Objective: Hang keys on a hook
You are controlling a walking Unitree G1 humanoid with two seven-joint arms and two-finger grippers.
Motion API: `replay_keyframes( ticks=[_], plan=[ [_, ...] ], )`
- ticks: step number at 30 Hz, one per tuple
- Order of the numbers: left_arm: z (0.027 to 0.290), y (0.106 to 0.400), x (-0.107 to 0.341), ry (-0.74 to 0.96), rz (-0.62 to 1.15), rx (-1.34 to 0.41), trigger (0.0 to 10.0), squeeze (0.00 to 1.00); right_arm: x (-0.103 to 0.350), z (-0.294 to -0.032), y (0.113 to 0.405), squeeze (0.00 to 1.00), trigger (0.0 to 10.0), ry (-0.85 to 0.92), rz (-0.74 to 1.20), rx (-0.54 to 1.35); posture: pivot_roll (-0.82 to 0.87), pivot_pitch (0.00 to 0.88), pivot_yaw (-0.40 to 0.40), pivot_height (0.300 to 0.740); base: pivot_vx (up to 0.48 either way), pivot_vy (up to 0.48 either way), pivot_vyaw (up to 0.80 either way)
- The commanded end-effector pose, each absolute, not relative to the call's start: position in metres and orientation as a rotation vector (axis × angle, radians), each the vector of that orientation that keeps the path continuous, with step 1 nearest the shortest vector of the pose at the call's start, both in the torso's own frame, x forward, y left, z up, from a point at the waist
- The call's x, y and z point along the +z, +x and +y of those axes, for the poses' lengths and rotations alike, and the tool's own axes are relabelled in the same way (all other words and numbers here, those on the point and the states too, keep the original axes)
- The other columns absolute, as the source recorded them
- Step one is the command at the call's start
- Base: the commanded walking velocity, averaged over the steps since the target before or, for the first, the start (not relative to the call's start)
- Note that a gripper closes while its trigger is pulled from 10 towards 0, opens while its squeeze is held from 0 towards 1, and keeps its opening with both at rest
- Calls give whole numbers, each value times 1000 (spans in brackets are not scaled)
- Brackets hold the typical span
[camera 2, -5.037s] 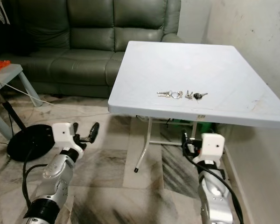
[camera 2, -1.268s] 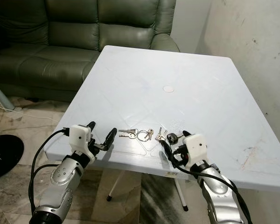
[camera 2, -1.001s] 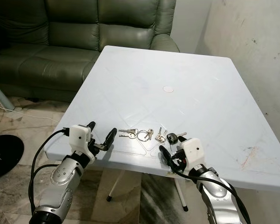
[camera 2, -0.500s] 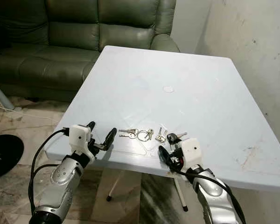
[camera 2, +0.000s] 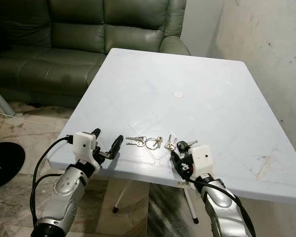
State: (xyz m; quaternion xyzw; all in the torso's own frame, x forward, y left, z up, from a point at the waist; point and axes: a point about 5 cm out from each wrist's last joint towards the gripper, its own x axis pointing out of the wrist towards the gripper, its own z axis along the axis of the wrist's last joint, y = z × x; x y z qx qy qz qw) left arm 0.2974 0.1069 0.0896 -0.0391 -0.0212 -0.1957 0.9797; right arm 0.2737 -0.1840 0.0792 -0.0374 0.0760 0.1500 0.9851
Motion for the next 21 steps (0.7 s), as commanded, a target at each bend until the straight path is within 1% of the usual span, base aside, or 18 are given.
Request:
replay_keyframes(
  ticks=[1, 10, 21],
  plan=[
    [106, 299, 94, -76, -54, -397, 10000, 0, 86, -187, 276, 0, 0, -88, 127, 282, 4, 79, -87, 740, 0, 0, 0],
    [106, 300, 94, -74, -54, -397, 10000, 0, 87, -190, 277, 0, 0, -83, 120, 246, 2, 77, -84, 740, 0, 0, 0],
    [107, 300, 95, -67, -58, -395, 10000, 0, 85, -184, 273, 0, 0, -92, 125, 288, 7, 72, -88, 740, 0, 0, 0]
  ],
)
